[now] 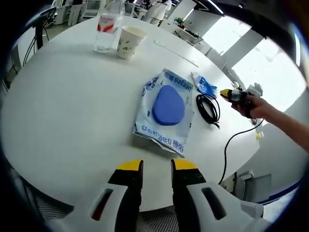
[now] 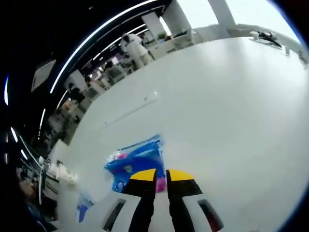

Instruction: Arrange the tabletop items into an orderly group along one side of the table until the central work area is clear of visible clutter.

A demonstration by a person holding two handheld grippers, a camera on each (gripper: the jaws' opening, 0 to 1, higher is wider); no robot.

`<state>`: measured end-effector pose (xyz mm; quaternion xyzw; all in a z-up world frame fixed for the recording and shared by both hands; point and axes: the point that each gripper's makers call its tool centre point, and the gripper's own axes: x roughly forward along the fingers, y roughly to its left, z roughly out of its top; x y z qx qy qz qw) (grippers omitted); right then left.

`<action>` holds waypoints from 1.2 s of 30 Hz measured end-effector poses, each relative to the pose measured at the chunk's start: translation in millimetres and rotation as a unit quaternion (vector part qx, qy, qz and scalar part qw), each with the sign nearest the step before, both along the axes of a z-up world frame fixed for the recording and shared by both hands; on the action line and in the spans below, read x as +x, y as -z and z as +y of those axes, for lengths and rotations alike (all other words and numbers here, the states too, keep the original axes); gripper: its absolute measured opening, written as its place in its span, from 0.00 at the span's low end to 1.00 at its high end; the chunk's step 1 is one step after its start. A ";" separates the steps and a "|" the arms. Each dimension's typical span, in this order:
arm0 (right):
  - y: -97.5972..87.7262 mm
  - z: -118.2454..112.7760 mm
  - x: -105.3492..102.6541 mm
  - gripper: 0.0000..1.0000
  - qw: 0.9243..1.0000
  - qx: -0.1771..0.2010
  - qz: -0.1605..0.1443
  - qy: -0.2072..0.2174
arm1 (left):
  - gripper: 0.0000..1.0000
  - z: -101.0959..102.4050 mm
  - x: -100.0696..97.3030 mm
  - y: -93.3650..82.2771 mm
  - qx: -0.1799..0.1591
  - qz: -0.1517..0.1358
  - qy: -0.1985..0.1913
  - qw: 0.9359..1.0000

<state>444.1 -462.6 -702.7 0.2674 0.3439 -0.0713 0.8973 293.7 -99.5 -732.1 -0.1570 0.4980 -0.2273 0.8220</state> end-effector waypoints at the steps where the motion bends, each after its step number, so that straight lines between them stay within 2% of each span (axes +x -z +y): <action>1: -0.8 1.4 -0.8 0.06 1.000 -0.001 -0.001 -0.003 | 0.20 -0.5 0.1 -0.7 -0.001 -0.001 -0.001 1.000; 7: -3.9 15.5 -4.8 0.08 0.999 -0.019 -0.007 -0.045 | 0.20 -4.5 2.1 -4.7 -0.007 -0.004 -0.008 1.000; 13: -6.4 35.8 -13.7 0.11 0.994 -0.042 -0.012 -0.098 | 0.20 -12.4 2.0 -4.8 -0.016 -0.003 -0.023 1.000; 15: -10.2 50.7 -17.5 0.12 0.988 -0.058 -0.027 -0.140 | 0.20 -16.0 0.8 -2.0 -0.016 -0.002 -0.025 1.000; 18: -6.5 73.0 -29.1 0.14 0.982 -0.062 -0.024 -0.178 | 0.21 -21.5 -1.2 0.6 -0.022 0.001 -0.032 0.999; 21: -3.7 92.5 -41.7 0.17 0.980 -0.056 -0.022 -0.192 | 0.20 -27.2 -2.2 2.1 -0.025 0.002 -0.034 0.999; 24: -2.3 116.5 -57.5 0.18 0.972 -0.063 -0.034 -0.223 | 0.20 -35.2 -0.2 4.5 -0.036 0.007 -0.047 0.998; 26: 3.0 126.5 -64.8 0.19 0.968 -0.062 -0.034 -0.242 | 0.21 -44.1 0.6 7.1 -0.039 0.008 -0.043 0.998; 29: 6.1 135.8 -76.6 0.20 0.967 -0.056 -0.031 -0.246 | 0.21 -53.7 2.0 10.1 -0.039 0.009 -0.040 0.998; 31: 3.9 141.6 -84.5 0.20 0.969 -0.047 -0.030 -0.242 | 0.20 -55.3 3.5 12.6 -0.033 0.009 -0.039 0.999; 33: 0.4 148.6 -91.3 0.20 0.965 -0.053 -0.035 -0.253 | 0.20 -56.5 4.4 15.5 -0.031 0.012 -0.039 0.999; 36: -3.9 152.5 -96.4 0.20 0.965 -0.050 -0.038 -0.253 | 0.20 -56.5 4.4 16.0 -0.035 0.022 -0.049 0.998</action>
